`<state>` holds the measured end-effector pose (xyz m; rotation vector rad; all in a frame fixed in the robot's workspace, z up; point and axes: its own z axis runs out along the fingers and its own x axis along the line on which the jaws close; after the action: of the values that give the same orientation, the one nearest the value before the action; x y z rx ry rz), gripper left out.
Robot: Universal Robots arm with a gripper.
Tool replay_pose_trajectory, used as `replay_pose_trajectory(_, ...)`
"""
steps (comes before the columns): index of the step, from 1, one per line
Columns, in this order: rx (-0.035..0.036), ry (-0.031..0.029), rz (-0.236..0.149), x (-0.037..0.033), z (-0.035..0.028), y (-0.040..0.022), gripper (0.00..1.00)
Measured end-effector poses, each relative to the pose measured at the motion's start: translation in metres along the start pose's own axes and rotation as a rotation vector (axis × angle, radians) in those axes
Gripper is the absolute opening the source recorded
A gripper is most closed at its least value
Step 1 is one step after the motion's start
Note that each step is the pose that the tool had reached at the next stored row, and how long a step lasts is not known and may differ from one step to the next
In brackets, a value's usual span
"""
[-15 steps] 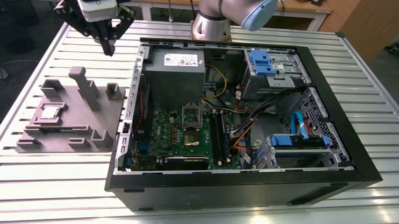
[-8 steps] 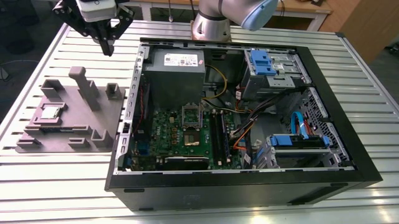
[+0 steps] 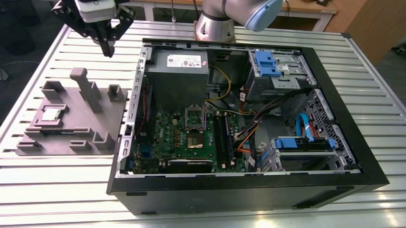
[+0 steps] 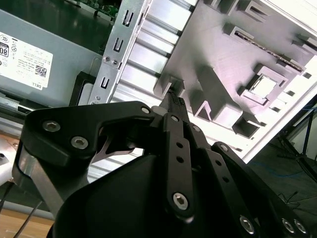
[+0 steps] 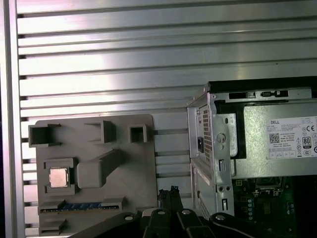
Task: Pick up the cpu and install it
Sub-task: 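Reach for the cpu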
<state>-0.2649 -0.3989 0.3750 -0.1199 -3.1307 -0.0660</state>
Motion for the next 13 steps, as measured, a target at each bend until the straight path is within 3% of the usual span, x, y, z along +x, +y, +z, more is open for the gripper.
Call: replay_pose_trajectory(13,0.0003,0.0035,0.0,0.0051,0.0009,-0.0004,0.11)
